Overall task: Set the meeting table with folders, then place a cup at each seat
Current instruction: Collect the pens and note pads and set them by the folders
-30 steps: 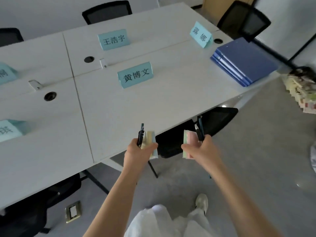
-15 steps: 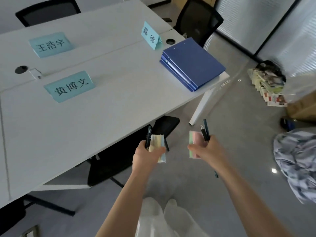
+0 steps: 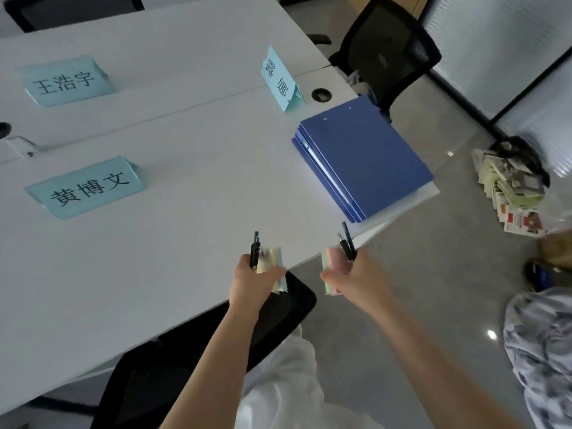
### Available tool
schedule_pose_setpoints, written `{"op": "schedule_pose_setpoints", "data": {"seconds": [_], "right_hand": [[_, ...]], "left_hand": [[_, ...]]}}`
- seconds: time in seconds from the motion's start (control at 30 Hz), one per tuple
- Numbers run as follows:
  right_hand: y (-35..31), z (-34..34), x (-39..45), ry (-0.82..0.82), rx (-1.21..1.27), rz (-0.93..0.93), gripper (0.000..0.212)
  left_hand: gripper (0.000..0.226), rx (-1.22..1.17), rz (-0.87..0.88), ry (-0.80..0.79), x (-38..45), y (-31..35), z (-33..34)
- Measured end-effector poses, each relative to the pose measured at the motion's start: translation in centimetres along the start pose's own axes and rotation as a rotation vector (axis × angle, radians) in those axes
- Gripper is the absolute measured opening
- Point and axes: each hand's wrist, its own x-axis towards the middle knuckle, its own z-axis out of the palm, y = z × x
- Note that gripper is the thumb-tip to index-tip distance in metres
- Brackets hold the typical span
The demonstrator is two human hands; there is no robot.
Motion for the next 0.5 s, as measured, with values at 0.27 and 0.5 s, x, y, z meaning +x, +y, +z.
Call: {"op": "schedule_pose_setpoints", "data": {"seconds": [0.27, 0.5], "right_hand": [[-6.7, 0.1, 11.8, -0.119, -0.122, -0.065, 0.062], [-9.8, 2.5, 19.5, -0.200, -0.228, -0.029, 0.065]], "left_hand": [[0.053, 0.157, -0.145, 0.071, 10.1, 5.5, 2.5], [0.056, 0.301, -0.255, 0.112, 15.4, 7.9, 4.5]]}}
